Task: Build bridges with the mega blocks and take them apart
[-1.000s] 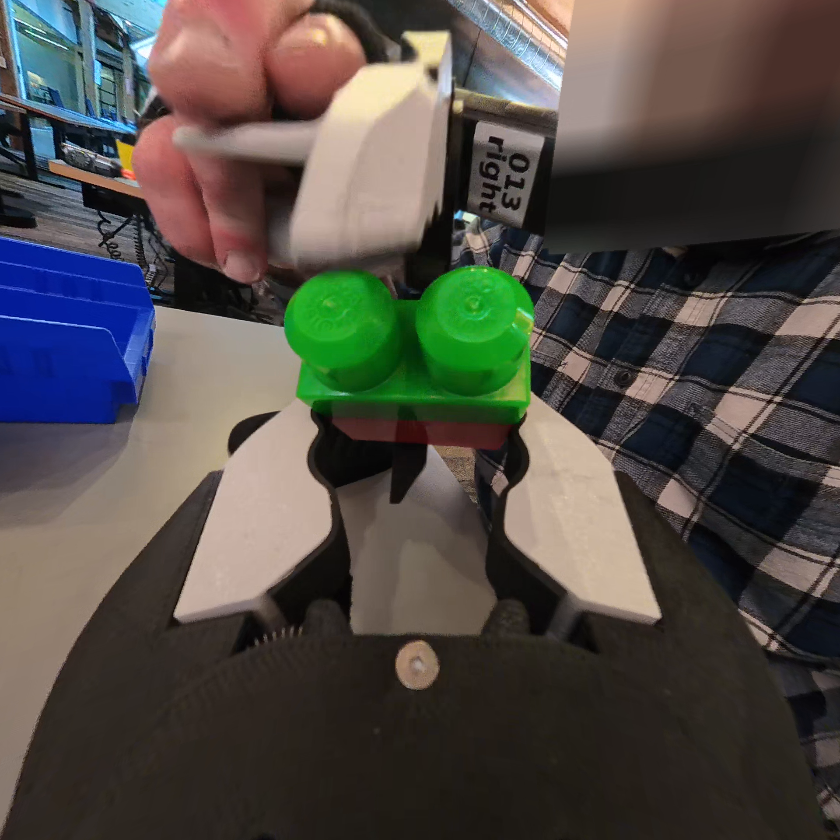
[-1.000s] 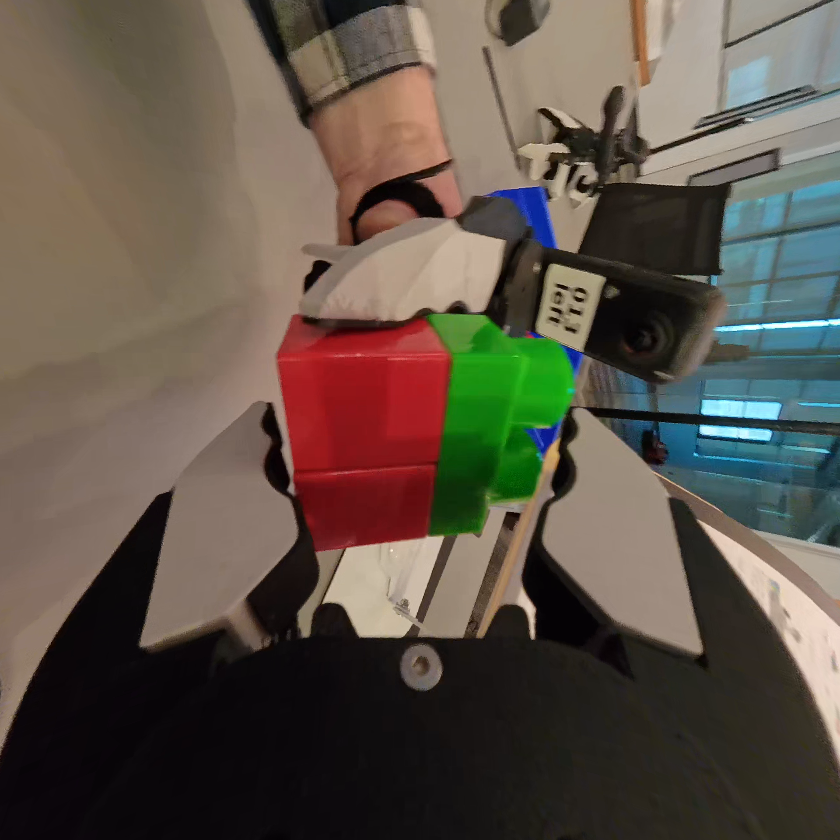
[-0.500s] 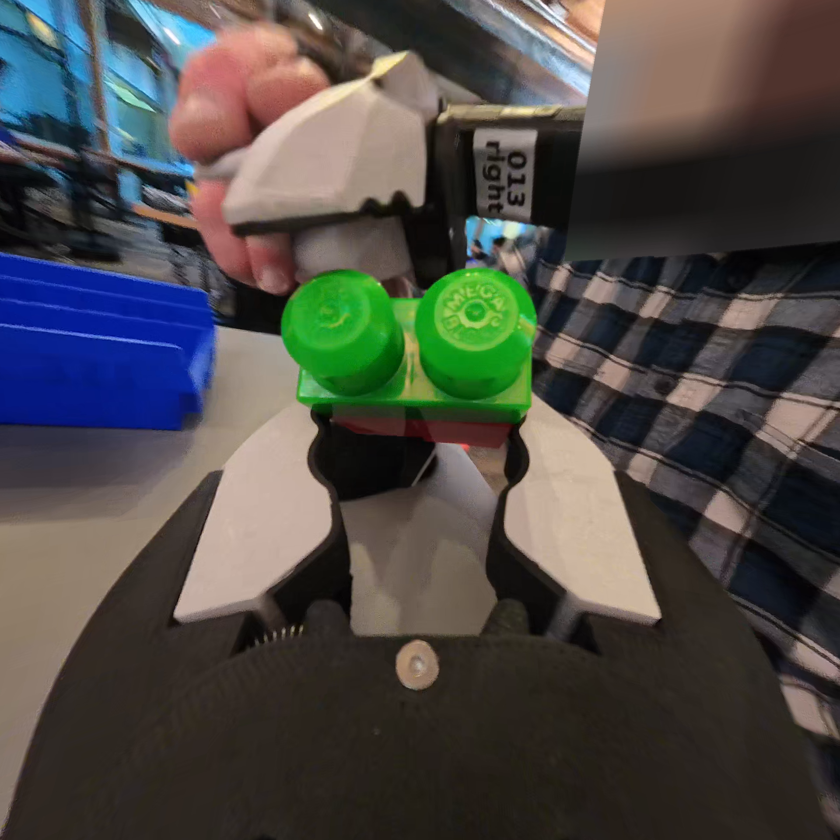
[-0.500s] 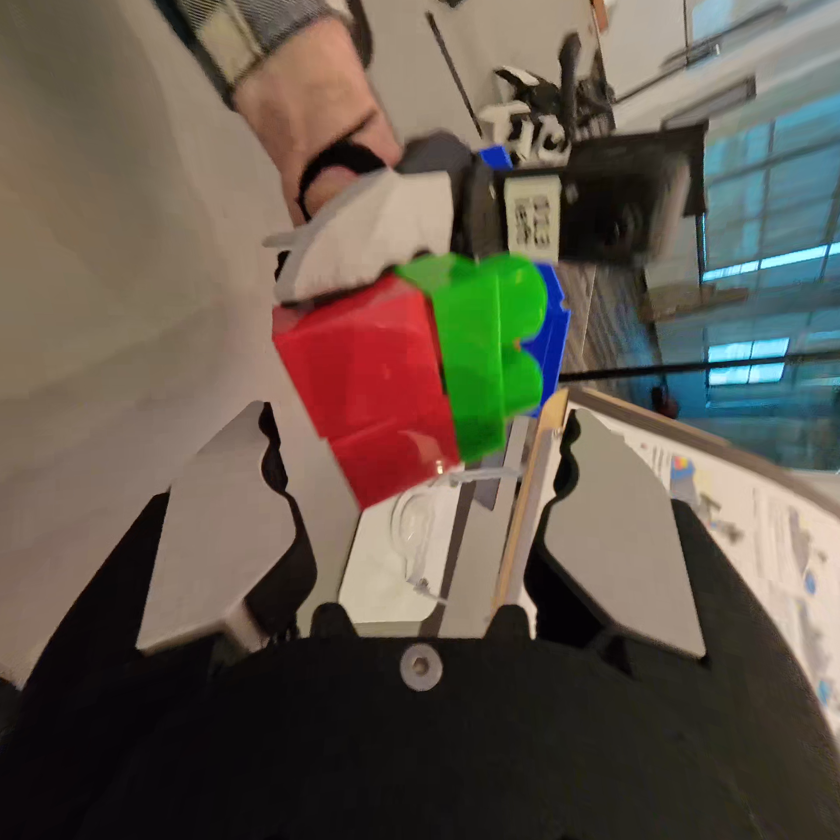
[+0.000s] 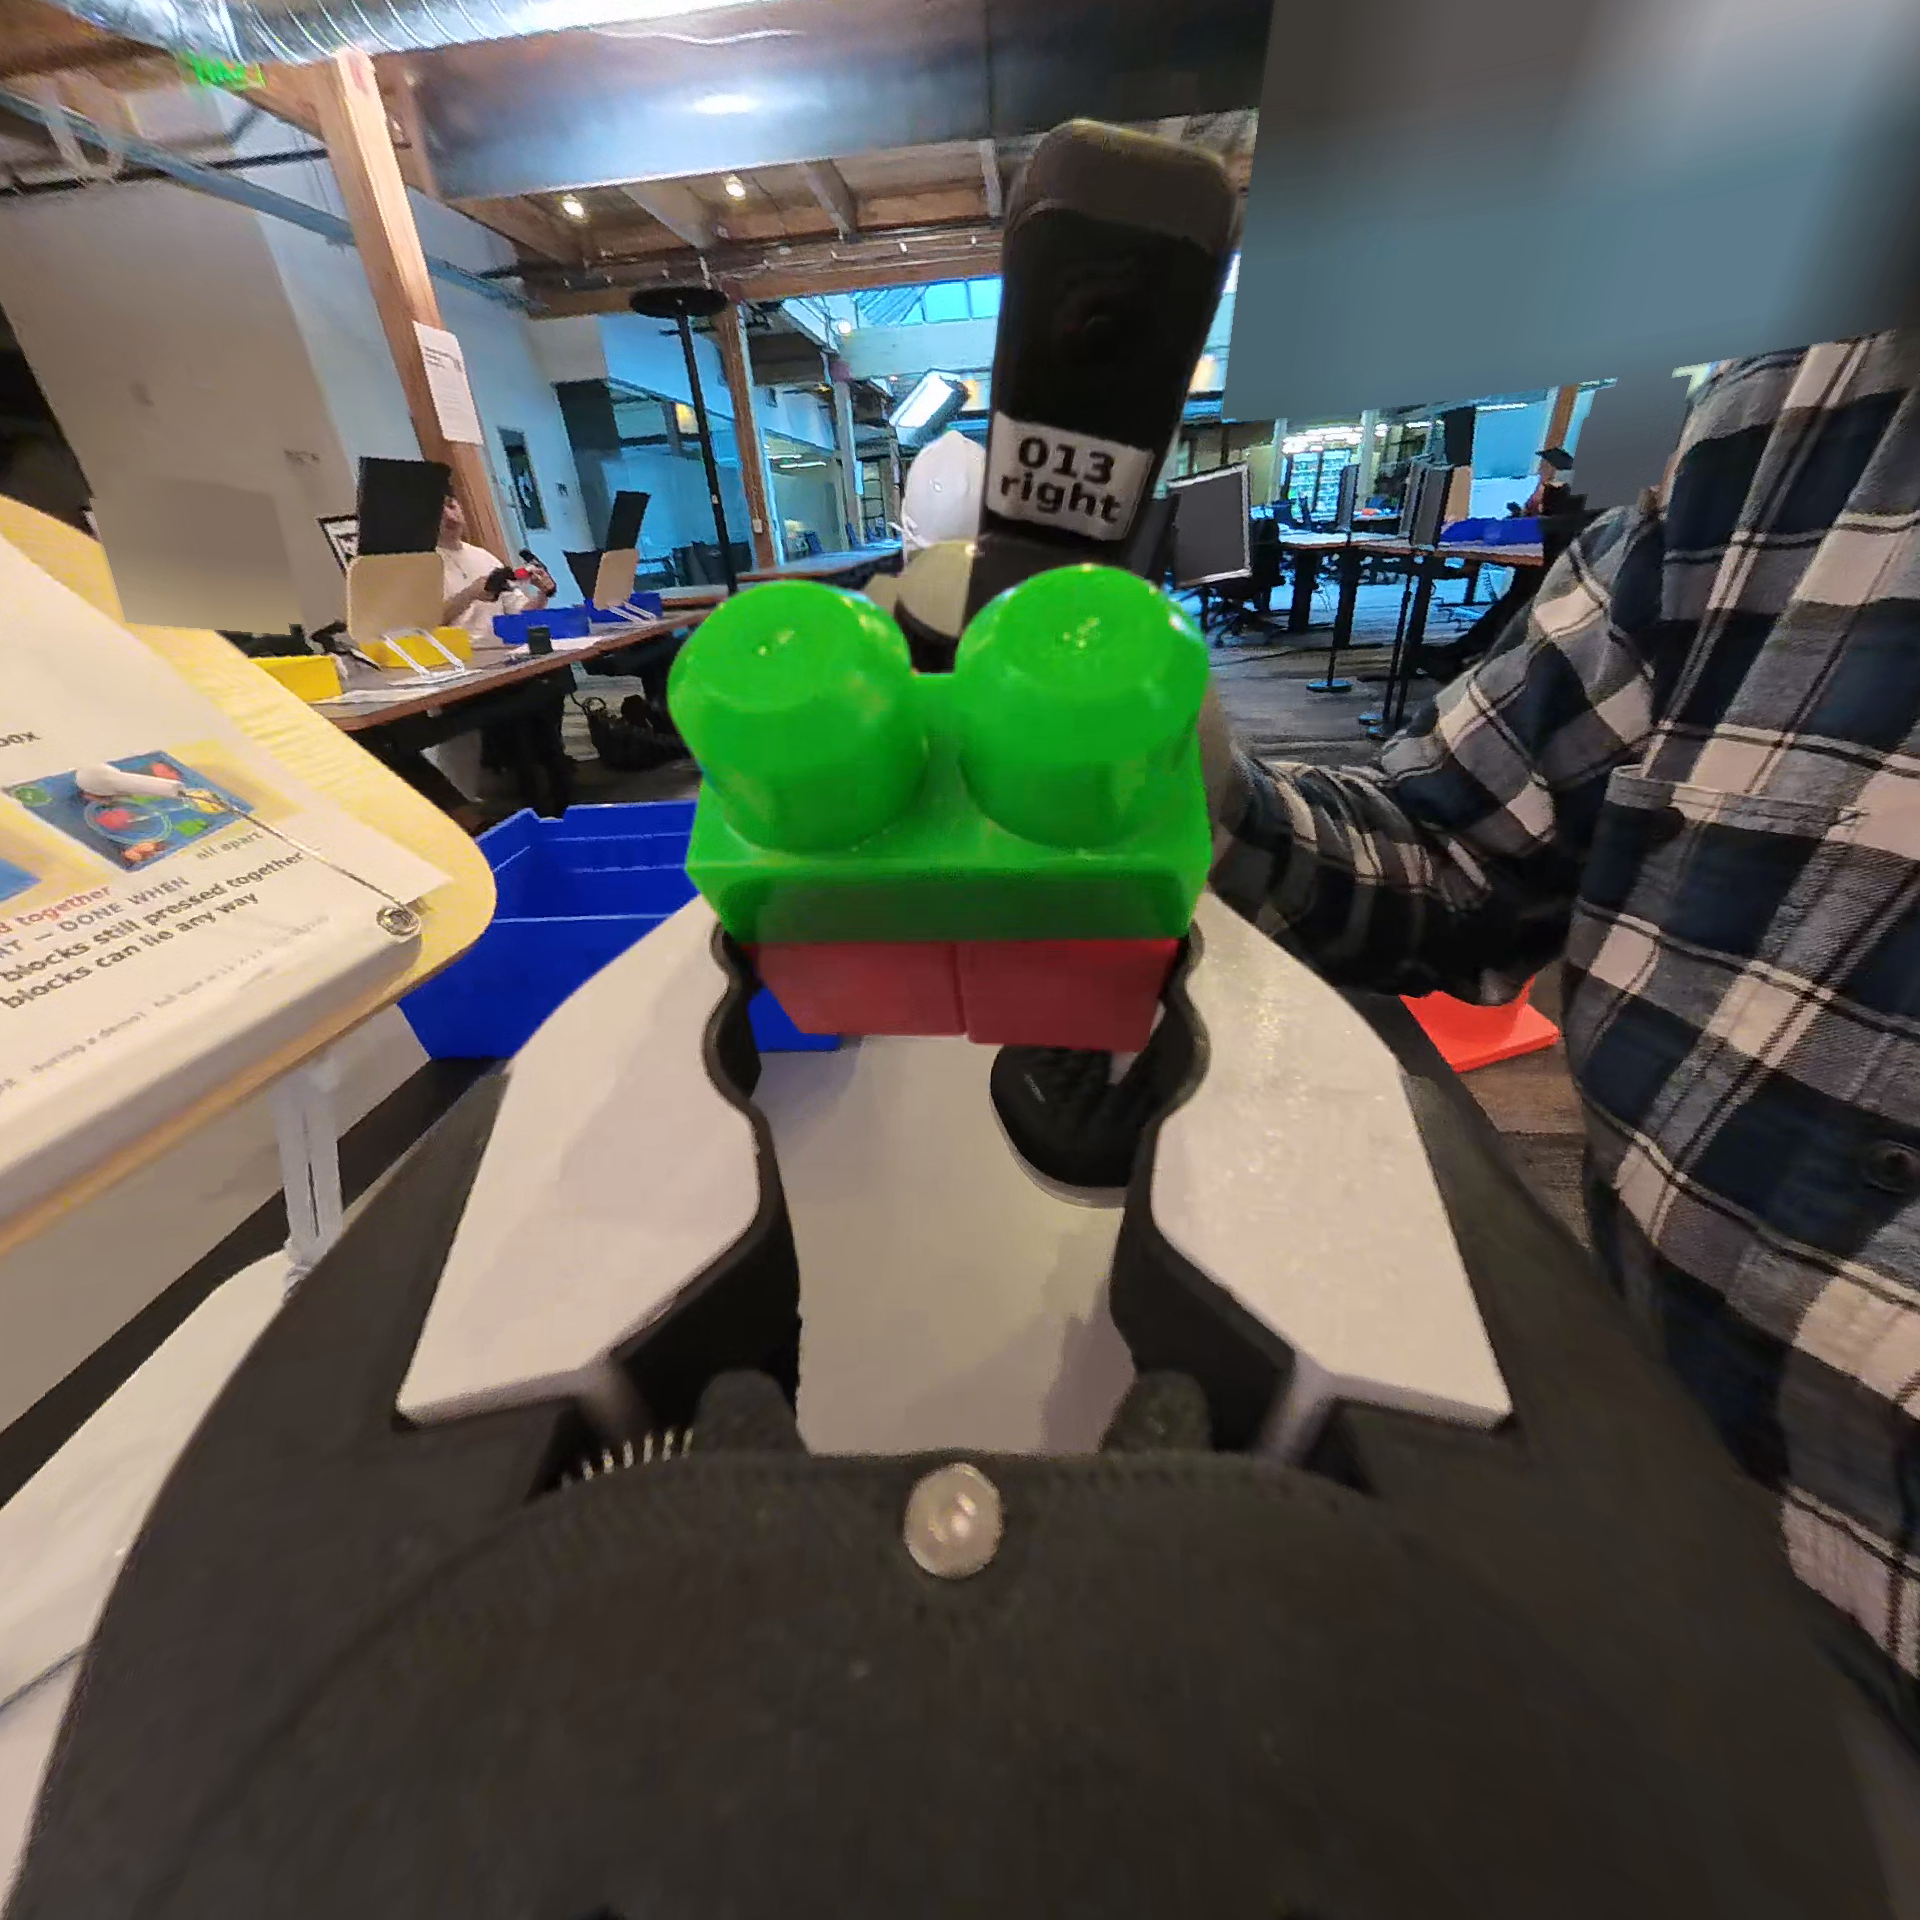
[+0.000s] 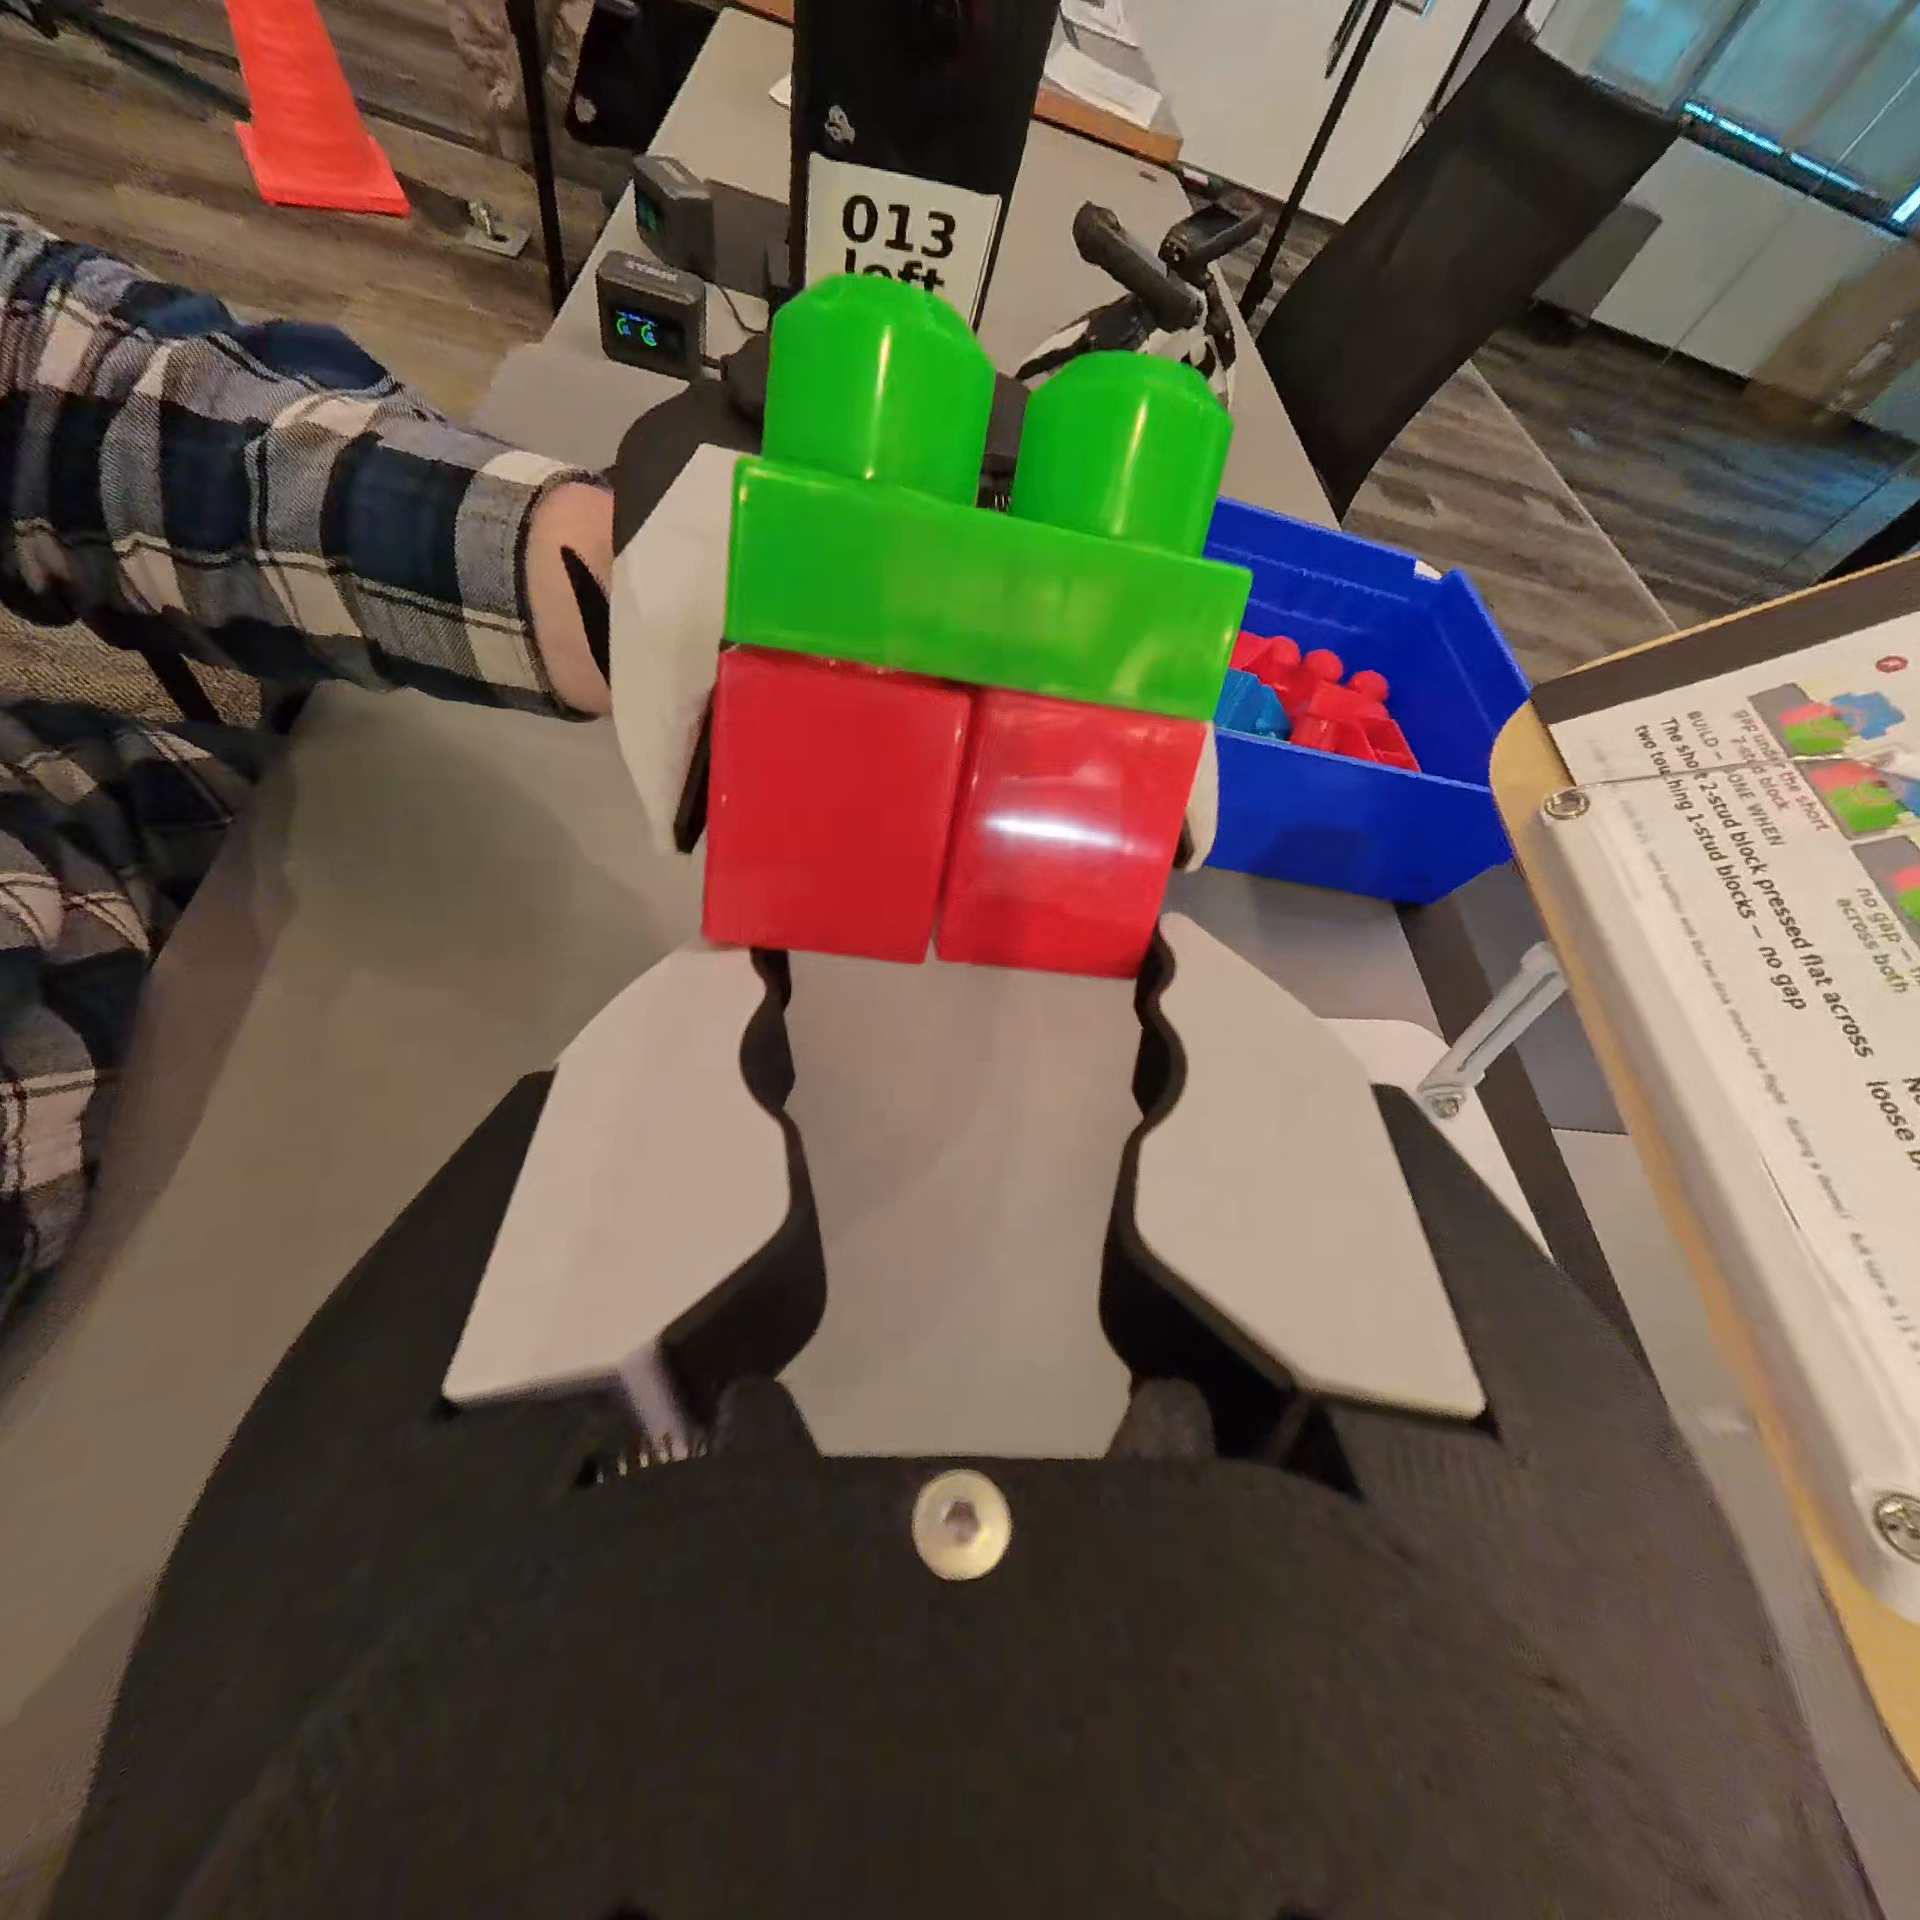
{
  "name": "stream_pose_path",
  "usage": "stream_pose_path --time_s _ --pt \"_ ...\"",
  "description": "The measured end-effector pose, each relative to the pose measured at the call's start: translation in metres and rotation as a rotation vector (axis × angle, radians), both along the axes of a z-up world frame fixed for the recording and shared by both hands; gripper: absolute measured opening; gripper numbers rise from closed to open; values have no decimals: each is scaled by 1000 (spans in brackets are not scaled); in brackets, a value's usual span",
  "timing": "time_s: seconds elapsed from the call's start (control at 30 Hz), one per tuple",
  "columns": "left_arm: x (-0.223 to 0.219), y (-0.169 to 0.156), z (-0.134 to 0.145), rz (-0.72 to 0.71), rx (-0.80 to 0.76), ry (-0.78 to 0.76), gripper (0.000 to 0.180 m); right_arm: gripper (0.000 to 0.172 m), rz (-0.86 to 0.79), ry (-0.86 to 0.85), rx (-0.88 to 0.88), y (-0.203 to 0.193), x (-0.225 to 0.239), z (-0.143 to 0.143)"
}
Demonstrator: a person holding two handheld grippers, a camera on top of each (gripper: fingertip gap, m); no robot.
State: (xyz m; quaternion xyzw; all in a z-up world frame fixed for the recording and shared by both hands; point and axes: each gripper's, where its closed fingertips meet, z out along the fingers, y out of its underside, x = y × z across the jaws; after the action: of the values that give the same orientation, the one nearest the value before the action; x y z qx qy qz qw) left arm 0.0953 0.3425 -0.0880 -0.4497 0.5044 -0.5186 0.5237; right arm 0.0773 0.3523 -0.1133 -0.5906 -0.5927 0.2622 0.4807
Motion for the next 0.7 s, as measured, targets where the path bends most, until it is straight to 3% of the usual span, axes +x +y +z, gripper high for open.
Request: stream_pose_path --time_s 0.2,0.37,0.7 --pt "4 -6 2 -27 6 5 74 62 43 55 -28 -6 -1 4" --pt "4 -4 1 -11 23 26 74 81 111 34 -106 -14 2 2" --pt "7 -3 -6 -3 35 58 74 74 91 63 -103 -12 5 3"
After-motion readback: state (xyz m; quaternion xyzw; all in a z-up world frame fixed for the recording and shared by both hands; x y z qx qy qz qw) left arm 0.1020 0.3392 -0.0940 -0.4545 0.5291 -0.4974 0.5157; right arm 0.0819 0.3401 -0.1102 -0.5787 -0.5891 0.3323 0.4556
